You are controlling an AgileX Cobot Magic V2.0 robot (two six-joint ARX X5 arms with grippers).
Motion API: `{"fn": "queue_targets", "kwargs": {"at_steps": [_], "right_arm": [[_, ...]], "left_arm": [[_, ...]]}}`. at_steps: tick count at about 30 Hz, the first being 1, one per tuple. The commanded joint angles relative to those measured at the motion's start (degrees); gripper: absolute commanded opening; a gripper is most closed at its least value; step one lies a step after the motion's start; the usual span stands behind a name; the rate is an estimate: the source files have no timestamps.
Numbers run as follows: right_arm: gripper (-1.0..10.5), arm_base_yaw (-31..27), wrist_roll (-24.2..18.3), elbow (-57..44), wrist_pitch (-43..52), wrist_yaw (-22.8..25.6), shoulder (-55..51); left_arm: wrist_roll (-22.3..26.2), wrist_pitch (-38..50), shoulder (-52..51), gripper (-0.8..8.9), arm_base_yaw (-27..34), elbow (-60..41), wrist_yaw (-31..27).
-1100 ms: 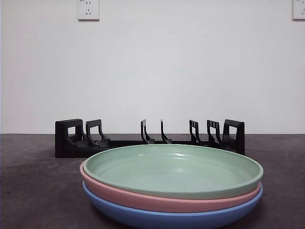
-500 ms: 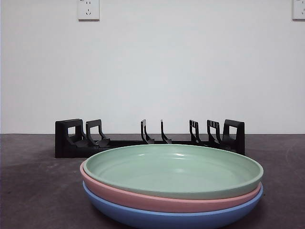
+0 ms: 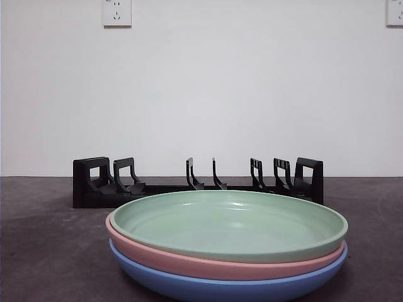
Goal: Place the plate
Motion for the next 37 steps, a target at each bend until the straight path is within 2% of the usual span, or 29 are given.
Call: {"fn": "queue_targets", "kwargs": {"at_steps": [1, 5, 9, 10, 15, 18, 22, 28, 37], "right_arm": [[0.2, 0.7, 0.3, 1.0, 0.6, 0.2, 0.2], [0.2, 0.7, 0.3, 1.0, 0.6, 0.2, 0.2], [0.2, 0.7, 0.3, 1.0, 0.7, 0.2, 0.2], [0.2, 0.7, 0.3, 1.0, 0.7, 0.2, 0.2], [0.2, 0.7, 0.3, 1.0, 0.7, 0.2, 0.2], [0.2, 0.7, 0.3, 1.0, 0.7, 0.2, 0.2], [0.2, 0.7, 0.3, 1.0, 0.7, 0.2, 0.2], [0.2, 0.7, 0.3, 1.0, 0.7, 0.2, 0.2], [0.2, 0.7, 0.3, 1.0, 0.7, 0.2, 0.2]], "left_arm": [[-0.2, 0.8, 0.2, 0.06, -0.4, 0.9, -0.1], [0.0, 3.3, -0.1, 0.06, 1.8, -1.7, -0.5], [0.0, 9.2, -1.5, 0.06, 10.2, -8.1, 2.0], [1.4, 11.8, -2.5, 0.06, 12.7, -10.6, 1.5], [10.5, 31.8, -9.9, 0.06, 24.5, -27.2, 0.3], [11.3, 44.0, -14.0, 0.06, 29.2, -38.6, -0.5], [11.4, 57.0, -18.2, 0.06, 32.5, -51.8, -3.0], [11.2, 58.4, -23.5, 0.06, 33.8, -61.0, -5.1], [10.7, 57.3, -28.0, 0.06, 33.9, -62.6, -7.5]]}}
